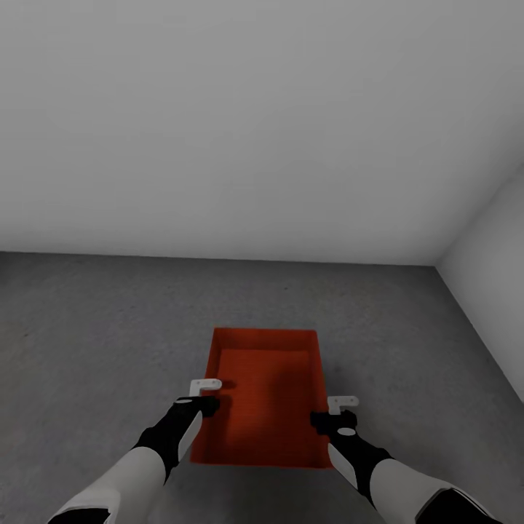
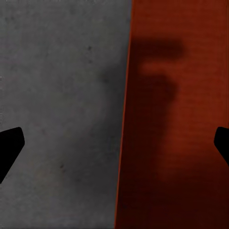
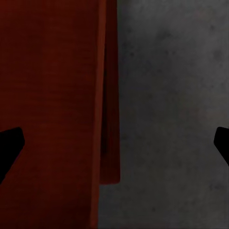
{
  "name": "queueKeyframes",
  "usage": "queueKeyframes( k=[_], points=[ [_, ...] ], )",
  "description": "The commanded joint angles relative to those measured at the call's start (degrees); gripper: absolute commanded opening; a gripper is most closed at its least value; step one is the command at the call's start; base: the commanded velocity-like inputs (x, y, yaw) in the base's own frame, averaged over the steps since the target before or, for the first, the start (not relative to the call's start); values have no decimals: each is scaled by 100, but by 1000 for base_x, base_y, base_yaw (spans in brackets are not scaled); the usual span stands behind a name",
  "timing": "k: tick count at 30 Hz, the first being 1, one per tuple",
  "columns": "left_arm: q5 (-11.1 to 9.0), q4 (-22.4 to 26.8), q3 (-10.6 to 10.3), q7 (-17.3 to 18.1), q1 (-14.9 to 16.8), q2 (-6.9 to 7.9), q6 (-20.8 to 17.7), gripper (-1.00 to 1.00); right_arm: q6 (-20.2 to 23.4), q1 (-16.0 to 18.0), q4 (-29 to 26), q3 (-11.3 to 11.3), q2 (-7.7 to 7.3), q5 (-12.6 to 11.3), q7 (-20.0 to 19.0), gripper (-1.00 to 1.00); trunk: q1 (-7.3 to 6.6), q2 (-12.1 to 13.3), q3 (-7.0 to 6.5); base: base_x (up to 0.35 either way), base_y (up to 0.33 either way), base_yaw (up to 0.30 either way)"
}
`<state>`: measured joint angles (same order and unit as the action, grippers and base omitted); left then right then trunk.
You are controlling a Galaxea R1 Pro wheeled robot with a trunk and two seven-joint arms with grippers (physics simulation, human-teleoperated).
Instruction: Move the two storage containers from the living room to the garage. In the garage, place one container on the floor and stack the other container on top of it (either order is fine).
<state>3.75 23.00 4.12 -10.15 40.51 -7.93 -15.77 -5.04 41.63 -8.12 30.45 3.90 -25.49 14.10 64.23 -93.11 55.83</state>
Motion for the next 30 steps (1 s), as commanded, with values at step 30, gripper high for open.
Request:
queueKeyframes(
  k=[30],
  points=[
    [38,-4,42,-4,0,-7,-31,100,-20,3,4,49,9,-61,13,100,-660,1203,-536,0,0,0]
  ],
)
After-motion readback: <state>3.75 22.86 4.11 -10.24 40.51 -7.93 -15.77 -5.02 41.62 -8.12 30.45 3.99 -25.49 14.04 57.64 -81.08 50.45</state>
